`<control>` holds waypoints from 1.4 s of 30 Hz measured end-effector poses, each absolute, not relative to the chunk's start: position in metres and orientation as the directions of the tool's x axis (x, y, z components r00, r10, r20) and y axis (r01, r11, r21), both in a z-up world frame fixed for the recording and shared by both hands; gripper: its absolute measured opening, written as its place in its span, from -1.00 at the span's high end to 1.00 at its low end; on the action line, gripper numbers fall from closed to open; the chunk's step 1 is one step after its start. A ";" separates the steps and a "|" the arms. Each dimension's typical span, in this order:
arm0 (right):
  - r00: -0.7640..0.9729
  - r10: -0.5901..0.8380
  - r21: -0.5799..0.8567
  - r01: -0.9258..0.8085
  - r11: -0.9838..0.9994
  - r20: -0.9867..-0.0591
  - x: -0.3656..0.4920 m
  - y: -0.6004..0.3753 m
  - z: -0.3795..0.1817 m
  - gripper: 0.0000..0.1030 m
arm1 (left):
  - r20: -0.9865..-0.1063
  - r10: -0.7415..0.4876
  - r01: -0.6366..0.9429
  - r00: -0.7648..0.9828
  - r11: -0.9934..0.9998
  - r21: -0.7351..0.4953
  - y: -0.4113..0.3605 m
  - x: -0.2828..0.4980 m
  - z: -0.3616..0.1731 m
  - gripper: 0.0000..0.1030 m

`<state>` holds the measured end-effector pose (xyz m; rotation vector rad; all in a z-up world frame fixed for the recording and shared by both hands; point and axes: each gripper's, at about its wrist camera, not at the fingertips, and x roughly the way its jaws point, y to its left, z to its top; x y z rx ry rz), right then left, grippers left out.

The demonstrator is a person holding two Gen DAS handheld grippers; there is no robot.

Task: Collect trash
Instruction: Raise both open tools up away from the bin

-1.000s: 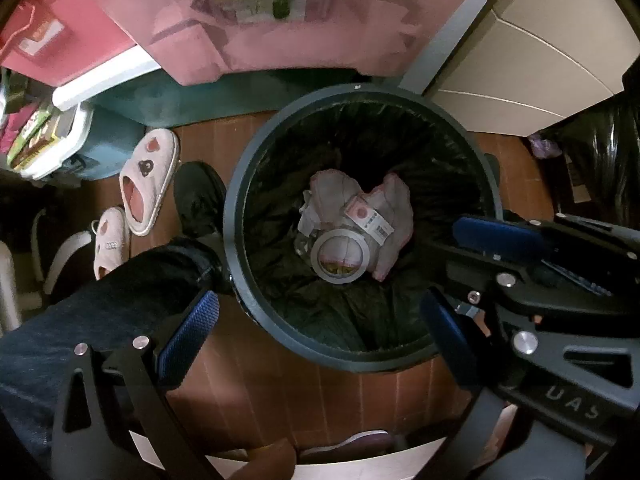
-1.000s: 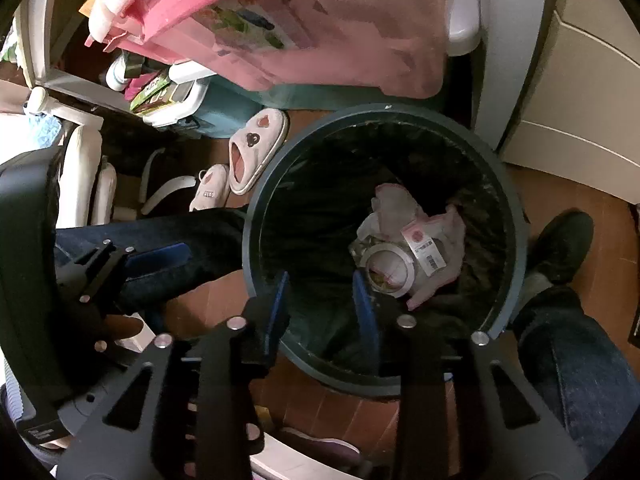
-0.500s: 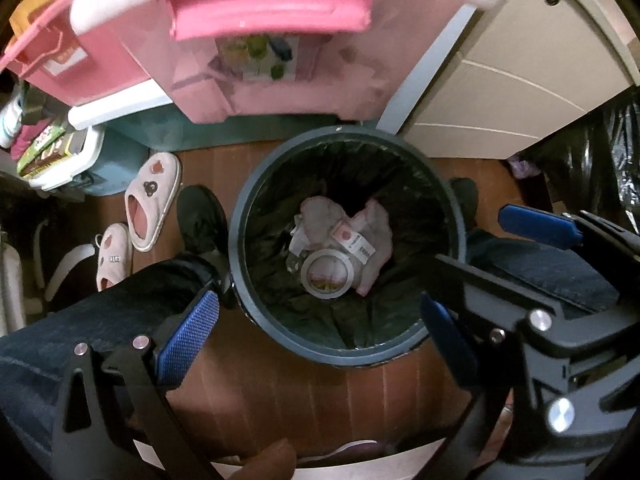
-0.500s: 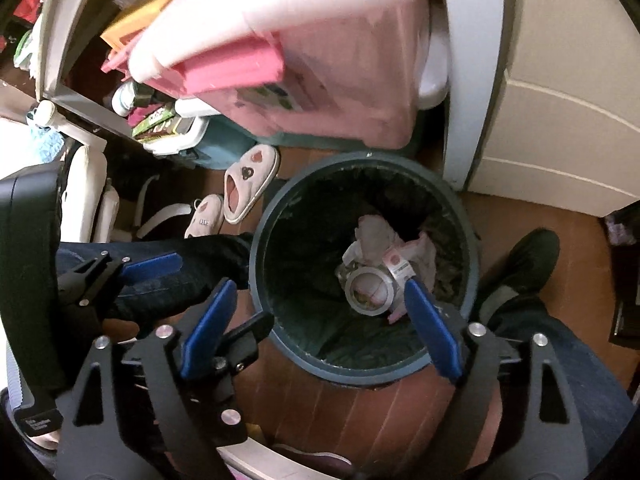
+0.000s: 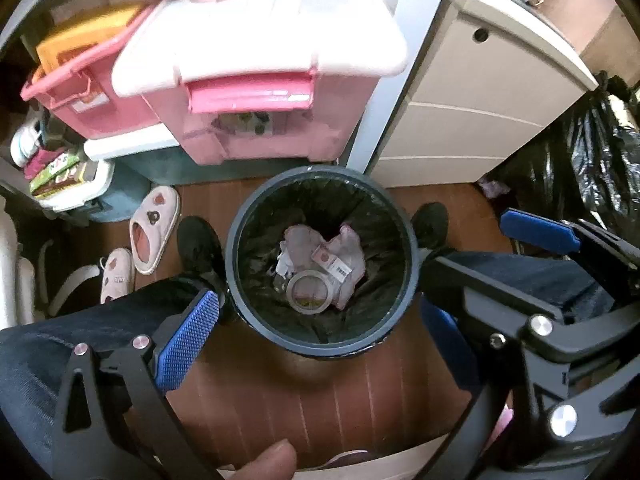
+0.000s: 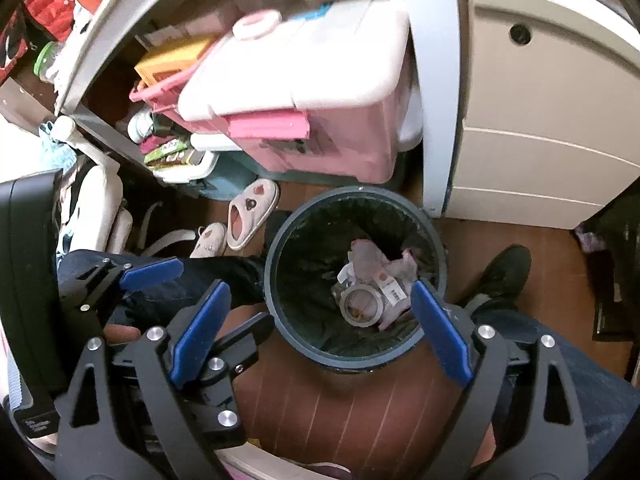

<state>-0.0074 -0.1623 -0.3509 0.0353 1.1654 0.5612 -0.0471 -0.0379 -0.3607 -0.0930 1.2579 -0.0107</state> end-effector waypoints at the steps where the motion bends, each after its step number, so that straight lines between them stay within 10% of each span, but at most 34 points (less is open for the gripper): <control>1: 0.282 0.436 0.308 -0.401 0.863 -0.855 -0.010 -0.164 -0.346 -0.76 | -0.946 -0.064 -0.042 0.319 0.996 -0.081 -0.040 -0.050 -0.355 -0.90; 42: 0.694 0.369 0.168 -0.342 0.925 -0.619 -0.126 -0.283 -0.127 -0.89 | -0.737 -0.143 0.167 0.660 0.985 -0.040 -0.151 -0.126 -0.137 -0.90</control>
